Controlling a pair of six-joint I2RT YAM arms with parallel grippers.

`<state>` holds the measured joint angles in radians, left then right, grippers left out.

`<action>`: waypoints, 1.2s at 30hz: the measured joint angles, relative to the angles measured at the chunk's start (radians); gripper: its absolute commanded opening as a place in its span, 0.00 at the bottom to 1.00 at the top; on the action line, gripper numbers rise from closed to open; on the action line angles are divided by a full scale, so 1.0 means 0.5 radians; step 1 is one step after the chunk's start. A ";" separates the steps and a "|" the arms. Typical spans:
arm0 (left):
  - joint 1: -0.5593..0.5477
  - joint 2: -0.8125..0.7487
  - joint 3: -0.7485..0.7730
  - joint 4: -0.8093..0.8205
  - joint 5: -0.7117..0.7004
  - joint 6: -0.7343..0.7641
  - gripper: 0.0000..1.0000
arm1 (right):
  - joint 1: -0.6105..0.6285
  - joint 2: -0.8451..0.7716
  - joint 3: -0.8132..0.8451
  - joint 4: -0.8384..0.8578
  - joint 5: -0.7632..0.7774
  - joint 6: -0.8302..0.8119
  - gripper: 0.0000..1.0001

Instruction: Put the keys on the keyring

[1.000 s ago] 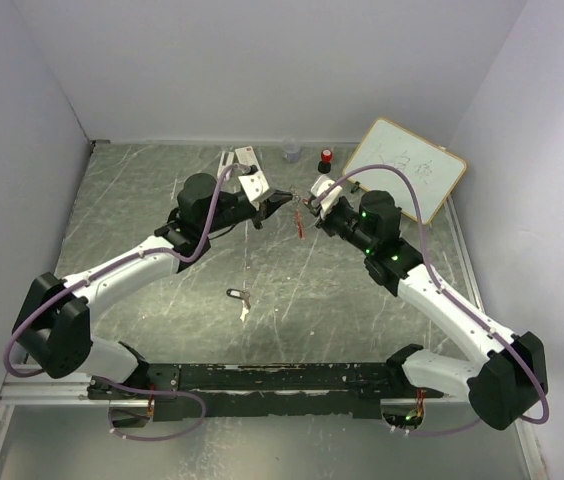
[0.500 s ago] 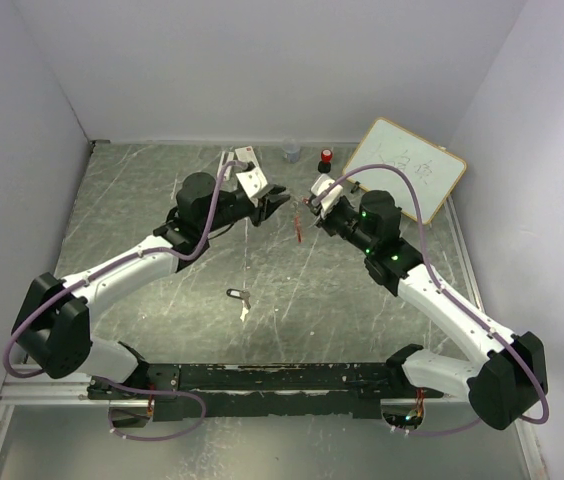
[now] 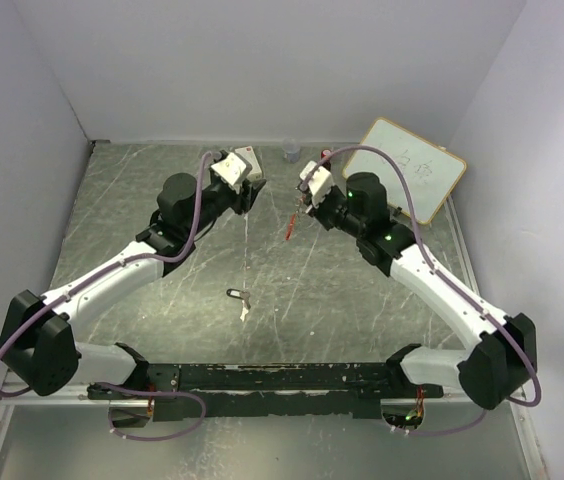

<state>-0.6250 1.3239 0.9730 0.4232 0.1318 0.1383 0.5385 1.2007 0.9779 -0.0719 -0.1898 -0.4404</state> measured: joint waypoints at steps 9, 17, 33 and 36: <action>0.000 -0.015 -0.076 -0.054 -0.051 -0.047 0.53 | 0.094 0.442 0.503 -0.585 0.264 0.000 0.00; 0.002 -0.015 -0.076 -0.114 -0.082 -0.053 0.52 | 0.117 0.833 0.938 -1.100 0.380 0.115 0.00; 0.013 -0.089 -0.106 -0.155 -0.368 -0.157 0.51 | 0.117 1.129 1.215 -1.460 0.314 0.300 0.00; 0.015 -0.110 -0.108 -0.155 -0.439 -0.192 0.51 | 0.117 1.205 1.296 -1.543 0.281 0.317 0.00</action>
<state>-0.6174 1.2690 0.9188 0.3458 -0.0879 0.0425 0.5972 1.8034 1.6260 -0.8433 -0.0494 -0.2821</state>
